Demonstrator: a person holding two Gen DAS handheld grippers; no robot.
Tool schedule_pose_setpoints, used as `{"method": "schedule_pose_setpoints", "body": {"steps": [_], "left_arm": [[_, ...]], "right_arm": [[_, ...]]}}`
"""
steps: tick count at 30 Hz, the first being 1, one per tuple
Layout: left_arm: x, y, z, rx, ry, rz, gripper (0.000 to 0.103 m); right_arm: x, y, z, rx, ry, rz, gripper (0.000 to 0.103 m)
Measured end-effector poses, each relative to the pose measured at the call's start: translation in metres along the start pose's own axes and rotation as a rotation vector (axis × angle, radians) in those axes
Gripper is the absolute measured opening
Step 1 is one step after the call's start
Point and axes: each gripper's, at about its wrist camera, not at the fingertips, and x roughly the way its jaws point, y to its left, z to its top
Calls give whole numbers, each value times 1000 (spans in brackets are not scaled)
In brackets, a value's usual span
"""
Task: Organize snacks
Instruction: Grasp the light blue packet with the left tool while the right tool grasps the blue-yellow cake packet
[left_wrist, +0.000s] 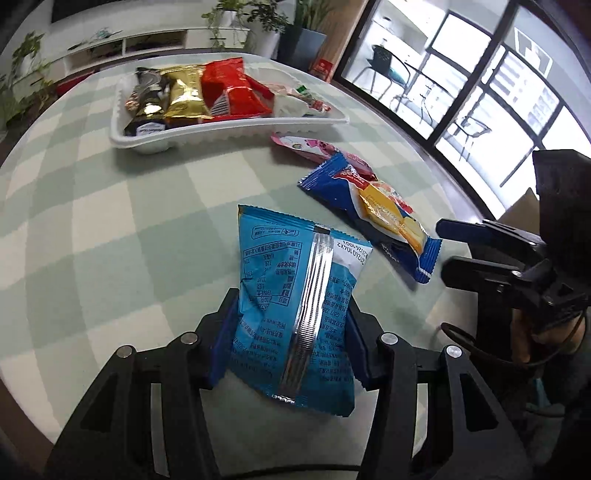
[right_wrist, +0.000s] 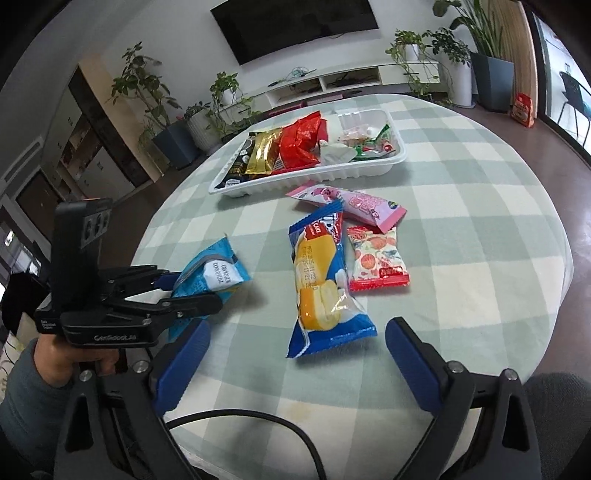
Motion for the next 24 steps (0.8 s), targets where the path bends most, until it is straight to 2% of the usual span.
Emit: {"method": "schedule_pose_setpoints", "body": {"steps": [2, 4, 11, 16, 20, 24], "left_arm": [[-9, 3, -12, -54, -32, 0, 49], [-17, 3, -21, -83, -49, -4, 49], [-19, -2, -29, -94, -58, -11, 49], [-17, -3, -31, -98, -66, -16, 49], [-18, -3, -32, -101, -71, -19, 49], [-16, -1, -31, -104, -74, -21, 49]], "right_arm": [[9, 1, 7, -19, 32, 6, 82], [16, 2, 12, -39, 44, 4, 81], [39, 6, 26, -106, 103, -35, 78], [56, 10, 25, -149, 163, -55, 70], [60, 12, 25, -160, 156, -74, 66], [62, 8, 31, -115, 155, -82, 61]]}}
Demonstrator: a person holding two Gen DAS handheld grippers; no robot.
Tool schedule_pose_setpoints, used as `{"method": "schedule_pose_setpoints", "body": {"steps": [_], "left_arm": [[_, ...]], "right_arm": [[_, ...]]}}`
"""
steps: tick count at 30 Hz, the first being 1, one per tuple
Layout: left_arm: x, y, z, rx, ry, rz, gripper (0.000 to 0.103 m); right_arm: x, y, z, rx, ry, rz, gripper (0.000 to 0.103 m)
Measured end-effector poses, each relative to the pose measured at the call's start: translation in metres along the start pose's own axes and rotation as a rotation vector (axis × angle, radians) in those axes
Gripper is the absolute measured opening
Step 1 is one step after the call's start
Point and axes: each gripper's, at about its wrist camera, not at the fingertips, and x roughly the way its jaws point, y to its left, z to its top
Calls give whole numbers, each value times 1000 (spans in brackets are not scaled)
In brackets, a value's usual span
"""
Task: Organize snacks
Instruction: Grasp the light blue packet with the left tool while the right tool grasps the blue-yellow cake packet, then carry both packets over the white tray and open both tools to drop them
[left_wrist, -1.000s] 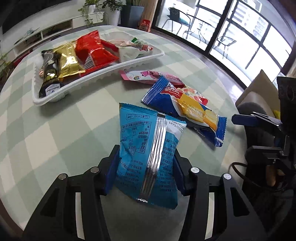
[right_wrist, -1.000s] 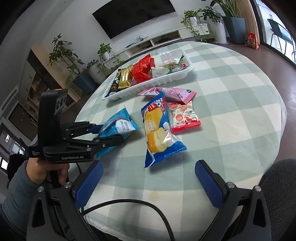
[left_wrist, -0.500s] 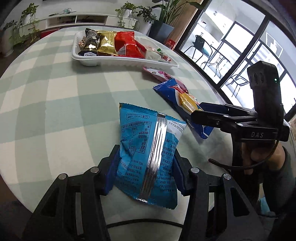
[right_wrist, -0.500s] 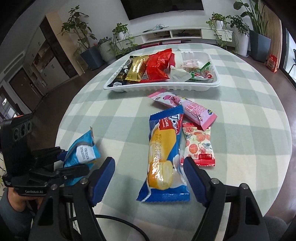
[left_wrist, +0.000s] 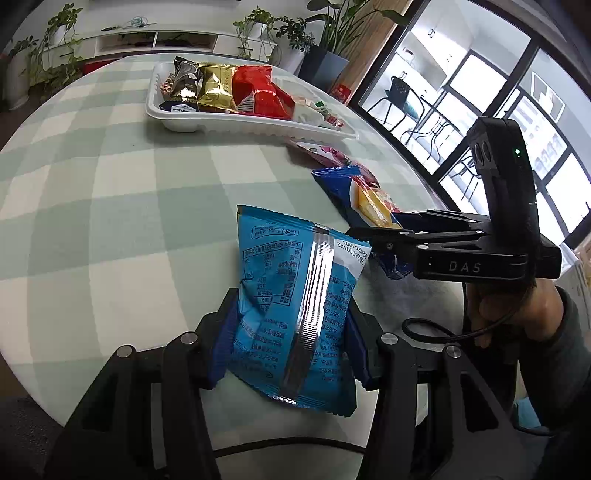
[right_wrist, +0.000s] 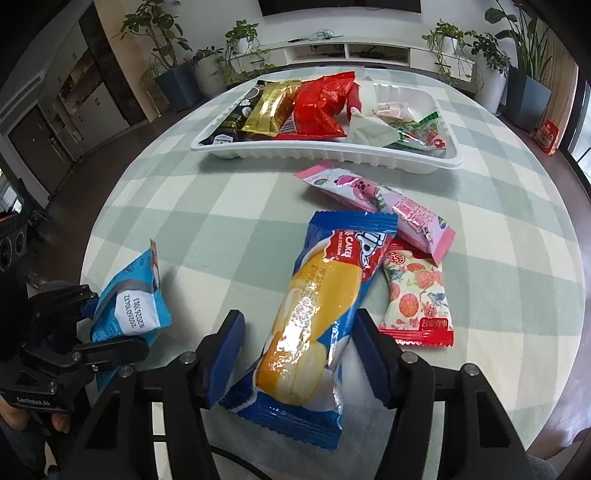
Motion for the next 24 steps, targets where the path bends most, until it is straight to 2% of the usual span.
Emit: {"method": "schedule_pose_setpoints", "body": {"steps": [6, 9, 15, 24], "left_arm": [[0, -1, -1, 0, -3, 2, 49], [0, 0, 0, -2, -6, 4, 49], [-1, 0, 0, -11, -13, 2, 49], [-16, 2, 8, -46, -48, -45, 48]], "right_arm": [[-1, -1, 0, -1, -4, -55, 38], [-3, -2, -4, -1, -7, -54, 34], [-13, 2, -18, 9, -28, -25, 32], [-52, -9, -36, 119, -121, 136, 32]]}}
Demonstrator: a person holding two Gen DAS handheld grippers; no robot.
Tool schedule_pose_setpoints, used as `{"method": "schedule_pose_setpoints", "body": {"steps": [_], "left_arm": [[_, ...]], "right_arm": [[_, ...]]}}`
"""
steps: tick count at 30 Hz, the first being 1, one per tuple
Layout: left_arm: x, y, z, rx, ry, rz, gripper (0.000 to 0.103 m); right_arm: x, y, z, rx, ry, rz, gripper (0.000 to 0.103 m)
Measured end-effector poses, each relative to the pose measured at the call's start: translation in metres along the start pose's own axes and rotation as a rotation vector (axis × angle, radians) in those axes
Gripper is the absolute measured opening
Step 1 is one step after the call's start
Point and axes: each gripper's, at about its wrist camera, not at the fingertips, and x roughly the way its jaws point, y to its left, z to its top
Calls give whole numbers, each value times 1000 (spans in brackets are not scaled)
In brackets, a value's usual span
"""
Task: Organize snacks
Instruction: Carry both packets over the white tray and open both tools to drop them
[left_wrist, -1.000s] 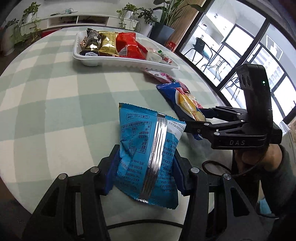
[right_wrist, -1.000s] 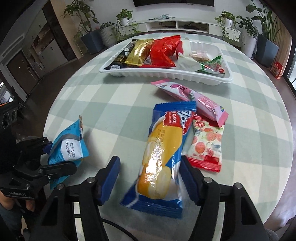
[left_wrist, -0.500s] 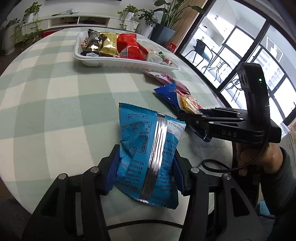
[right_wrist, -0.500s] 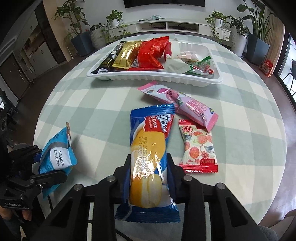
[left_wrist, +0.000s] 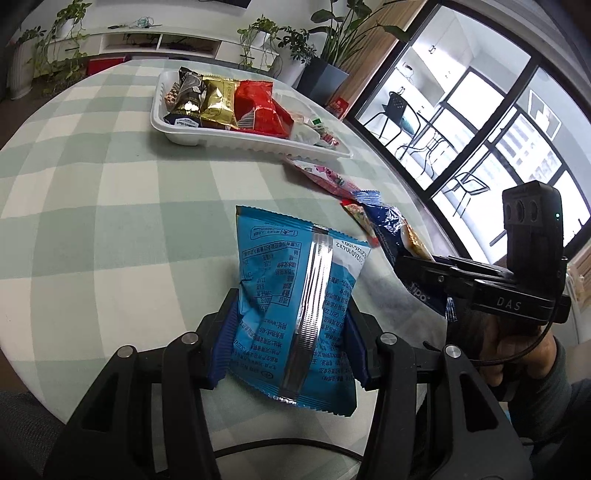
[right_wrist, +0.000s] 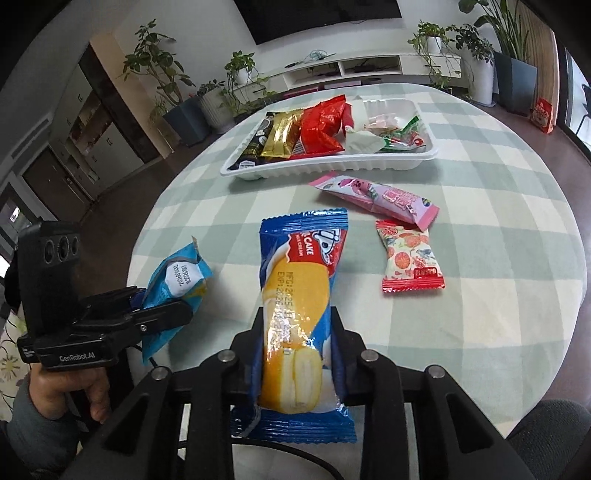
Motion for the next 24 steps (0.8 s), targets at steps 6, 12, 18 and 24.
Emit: {"method": "schedule_pose_setpoints", "body": {"steps": [6, 12, 18, 24], "left_arm": [[-13, 2, 23, -7, -38, -3, 48], [-25, 2, 71, 18, -102, 13, 48], [-28, -2, 141, 44, -180, 43, 48], [-13, -9, 202, 64, -226, 82, 48]], "right_arm": [[-22, -27, 14, 88, -64, 20, 32], [-43, -57, 41, 131, -138, -22, 32], [-64, -65, 93, 100, -242, -68, 32], [-65, -60, 158, 56, -329, -68, 32]]}}
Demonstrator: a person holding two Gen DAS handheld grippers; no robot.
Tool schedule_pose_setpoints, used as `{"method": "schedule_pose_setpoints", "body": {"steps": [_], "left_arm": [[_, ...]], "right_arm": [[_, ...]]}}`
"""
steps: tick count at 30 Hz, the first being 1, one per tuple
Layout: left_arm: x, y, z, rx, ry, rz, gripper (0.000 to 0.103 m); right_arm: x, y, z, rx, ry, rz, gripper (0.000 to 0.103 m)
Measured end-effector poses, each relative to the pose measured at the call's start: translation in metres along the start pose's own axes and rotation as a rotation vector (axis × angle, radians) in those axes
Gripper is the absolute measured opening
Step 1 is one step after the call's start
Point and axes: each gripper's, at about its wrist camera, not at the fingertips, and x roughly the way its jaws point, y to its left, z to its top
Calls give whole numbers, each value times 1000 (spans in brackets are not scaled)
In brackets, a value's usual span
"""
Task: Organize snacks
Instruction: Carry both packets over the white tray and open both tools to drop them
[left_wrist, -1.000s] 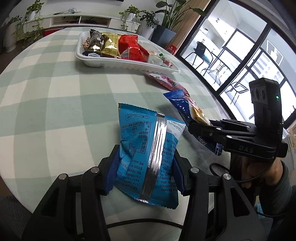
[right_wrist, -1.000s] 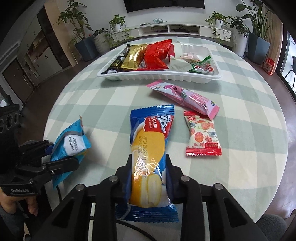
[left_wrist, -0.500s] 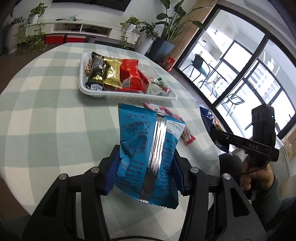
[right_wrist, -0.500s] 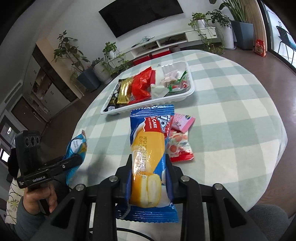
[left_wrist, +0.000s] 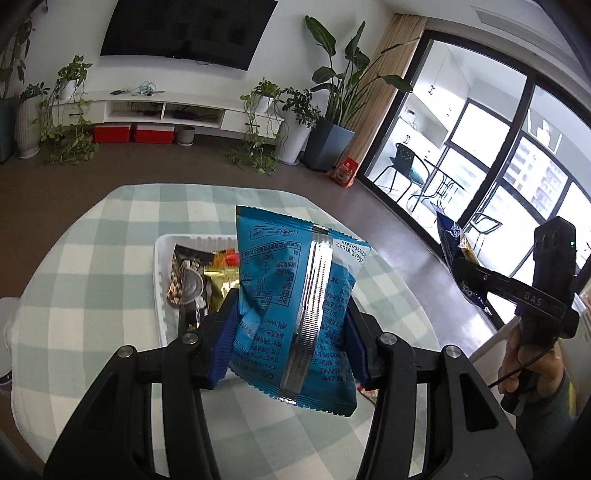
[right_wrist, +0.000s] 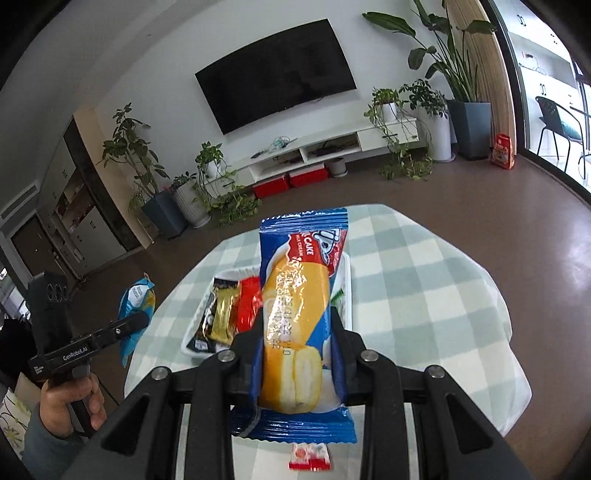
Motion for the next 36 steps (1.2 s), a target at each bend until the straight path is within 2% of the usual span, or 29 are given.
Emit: {"method": "schedule_pose_setpoints", "body": {"steps": [6, 15, 27, 36], "left_arm": [[54, 1, 19, 12, 42, 38, 48], [120, 13, 9, 24, 106, 77, 48], [162, 21, -7, 55, 164, 113, 48], [183, 28, -16, 11, 209, 87, 49]], "right_arm": [[64, 9, 31, -42, 52, -2, 32], [158, -1, 16, -61, 212, -58, 32], [206, -9, -5, -100, 302, -142, 32], [215, -18, -17, -89, 328, -143, 32]]}}
